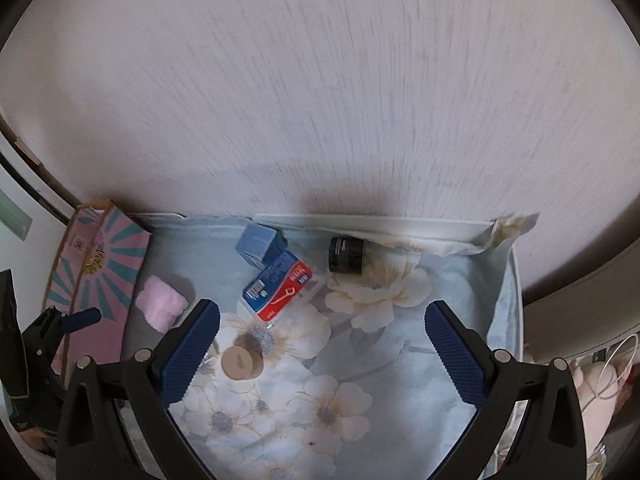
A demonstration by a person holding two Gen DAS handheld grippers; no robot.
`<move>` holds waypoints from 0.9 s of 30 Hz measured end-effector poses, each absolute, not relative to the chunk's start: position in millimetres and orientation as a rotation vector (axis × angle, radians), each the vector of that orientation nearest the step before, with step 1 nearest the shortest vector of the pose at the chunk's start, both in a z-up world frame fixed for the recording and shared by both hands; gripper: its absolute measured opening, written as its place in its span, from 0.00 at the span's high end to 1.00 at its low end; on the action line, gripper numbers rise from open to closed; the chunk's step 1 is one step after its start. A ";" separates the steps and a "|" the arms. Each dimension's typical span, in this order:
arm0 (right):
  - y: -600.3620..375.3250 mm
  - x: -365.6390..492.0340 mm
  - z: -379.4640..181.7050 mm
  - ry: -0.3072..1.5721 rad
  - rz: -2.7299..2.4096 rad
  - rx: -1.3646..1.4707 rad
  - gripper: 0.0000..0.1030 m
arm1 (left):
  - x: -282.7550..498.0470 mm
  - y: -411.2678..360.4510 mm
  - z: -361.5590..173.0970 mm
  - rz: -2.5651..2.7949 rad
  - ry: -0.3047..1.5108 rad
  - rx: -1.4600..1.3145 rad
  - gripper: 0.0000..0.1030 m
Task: Organize objects
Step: 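Withdraw both tools from the box back toward the bed, then grasp the printed tissue pack with left tool while right tool grasps black jar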
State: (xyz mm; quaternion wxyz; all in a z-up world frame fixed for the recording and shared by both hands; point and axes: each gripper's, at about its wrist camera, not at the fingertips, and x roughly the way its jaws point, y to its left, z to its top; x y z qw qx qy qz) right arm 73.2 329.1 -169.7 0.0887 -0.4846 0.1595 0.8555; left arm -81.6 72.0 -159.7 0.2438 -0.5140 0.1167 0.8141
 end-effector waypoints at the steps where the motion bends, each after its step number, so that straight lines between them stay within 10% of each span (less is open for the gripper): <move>1: 329.5 71.6 -175.0 0.475 2.539 -1.451 0.01 | -81.4 72.8 -163.6 2.217 0.321 -1.411 0.02; 12: 336.8 51.8 -218.6 0.438 2.479 -1.510 0.05 | -80.2 91.8 -210.4 2.144 0.430 -1.431 0.18; 27: 355.3 24.2 -239.6 0.500 2.435 -1.492 0.37 | -90.5 107.7 -217.6 2.126 0.466 -1.350 0.31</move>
